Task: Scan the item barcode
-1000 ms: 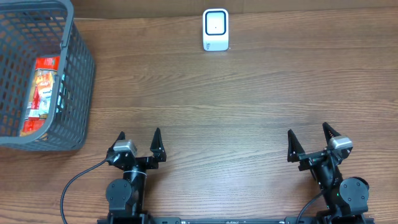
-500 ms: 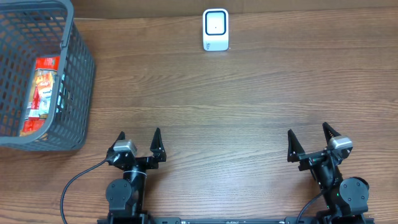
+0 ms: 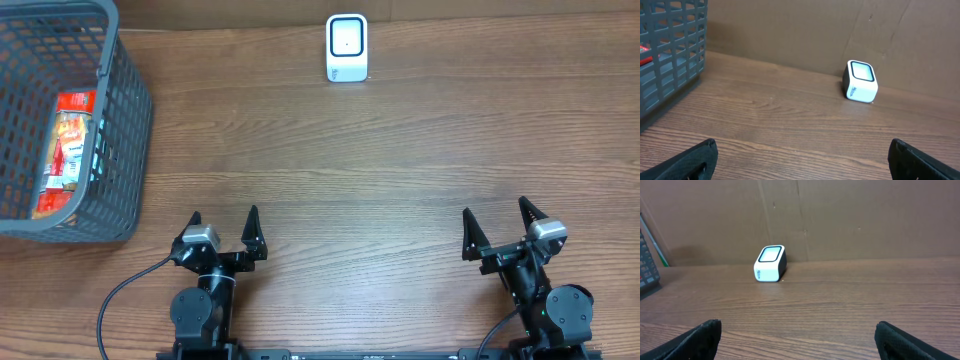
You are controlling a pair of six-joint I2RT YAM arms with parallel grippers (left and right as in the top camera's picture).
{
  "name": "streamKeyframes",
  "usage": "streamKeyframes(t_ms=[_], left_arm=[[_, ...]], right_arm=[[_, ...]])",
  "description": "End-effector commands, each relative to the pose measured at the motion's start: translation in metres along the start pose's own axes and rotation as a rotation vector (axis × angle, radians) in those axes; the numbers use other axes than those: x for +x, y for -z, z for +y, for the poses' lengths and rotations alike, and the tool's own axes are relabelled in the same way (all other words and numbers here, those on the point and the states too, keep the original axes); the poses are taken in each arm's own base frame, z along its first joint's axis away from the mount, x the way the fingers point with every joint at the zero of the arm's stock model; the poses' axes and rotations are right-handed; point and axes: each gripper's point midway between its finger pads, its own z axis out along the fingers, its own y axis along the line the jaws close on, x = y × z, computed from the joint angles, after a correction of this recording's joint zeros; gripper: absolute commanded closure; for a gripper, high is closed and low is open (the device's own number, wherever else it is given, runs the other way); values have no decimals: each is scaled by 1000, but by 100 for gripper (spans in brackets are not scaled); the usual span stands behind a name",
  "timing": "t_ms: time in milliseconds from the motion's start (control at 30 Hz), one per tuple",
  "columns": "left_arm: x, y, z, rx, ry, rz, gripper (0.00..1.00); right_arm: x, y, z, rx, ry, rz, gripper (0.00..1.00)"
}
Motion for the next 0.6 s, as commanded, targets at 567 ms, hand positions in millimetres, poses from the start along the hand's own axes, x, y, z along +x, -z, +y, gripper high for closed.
streamKeyframes(t_ms=[567], left_arm=[[0,0,-3,16,-19,-5,0]], right_arm=[[3,0,-1,0,-3,0,0]])
